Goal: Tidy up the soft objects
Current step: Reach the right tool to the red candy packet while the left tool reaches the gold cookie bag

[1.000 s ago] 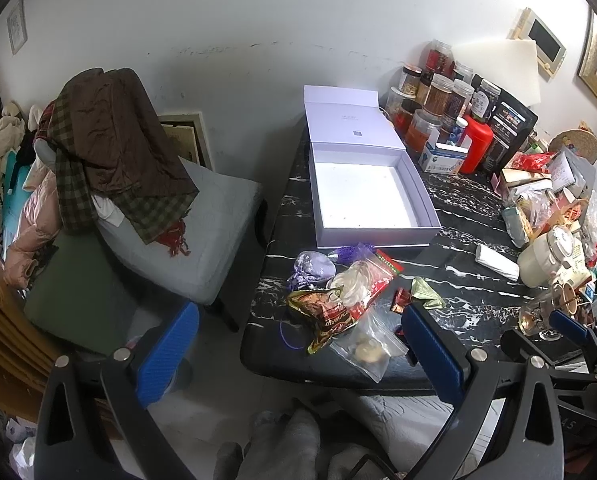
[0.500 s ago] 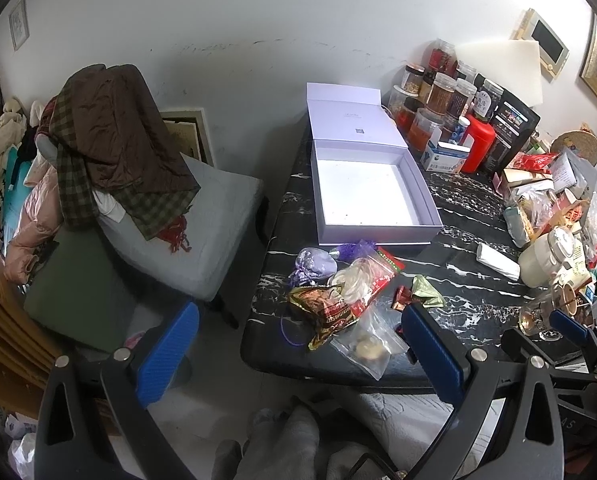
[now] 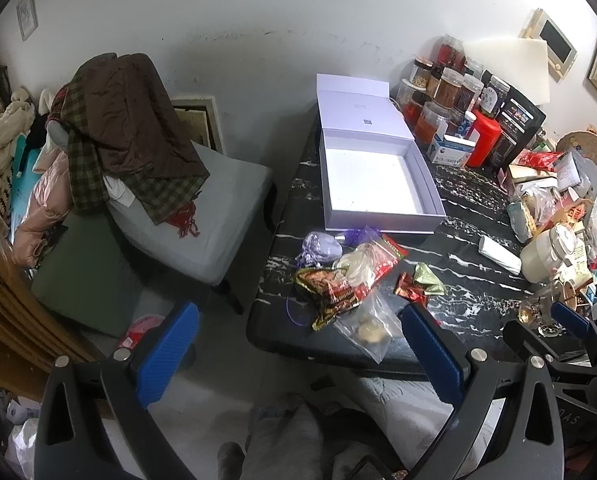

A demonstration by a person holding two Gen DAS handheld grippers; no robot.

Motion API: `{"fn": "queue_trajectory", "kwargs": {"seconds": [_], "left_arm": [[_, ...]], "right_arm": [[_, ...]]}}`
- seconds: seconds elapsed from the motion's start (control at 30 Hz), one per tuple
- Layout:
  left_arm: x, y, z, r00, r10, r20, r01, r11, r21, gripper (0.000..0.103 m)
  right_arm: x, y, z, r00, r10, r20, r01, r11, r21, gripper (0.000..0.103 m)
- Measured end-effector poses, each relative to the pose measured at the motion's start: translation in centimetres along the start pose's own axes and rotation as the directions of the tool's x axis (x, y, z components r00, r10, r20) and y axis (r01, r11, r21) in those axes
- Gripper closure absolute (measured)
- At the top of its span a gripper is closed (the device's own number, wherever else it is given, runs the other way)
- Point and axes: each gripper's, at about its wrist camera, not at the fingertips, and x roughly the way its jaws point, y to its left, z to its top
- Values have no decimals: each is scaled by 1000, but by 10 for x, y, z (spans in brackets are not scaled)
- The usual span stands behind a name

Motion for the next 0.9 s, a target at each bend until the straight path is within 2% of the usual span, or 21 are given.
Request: {"fn": "queue_trajectory", "kwargs": {"seconds": [0.23, 0.5, 0.67, 0.9], "left_arm": [[-4, -10, -8, 1000, -7, -24, 7, 1000, -18, 0], [5, -18, -1, 998, -26, -49, 25, 999, -28, 0], [26, -21, 7, 996, -43, -84, 44, 999, 9, 0], [67, -21, 13, 981, -71, -179, 81, 995, 51, 0]], "right_arm": [[-6, -8, -6, 1000, 18, -22, -18, 1000, -21, 0], [-5, -19, -8, 999, 36, -36, -38, 999, -34, 0], [9, -27, -6, 997, 38, -62, -38, 999, 0, 0], [45, -30, -2, 991, 24, -135, -17, 999, 51, 0]]}}
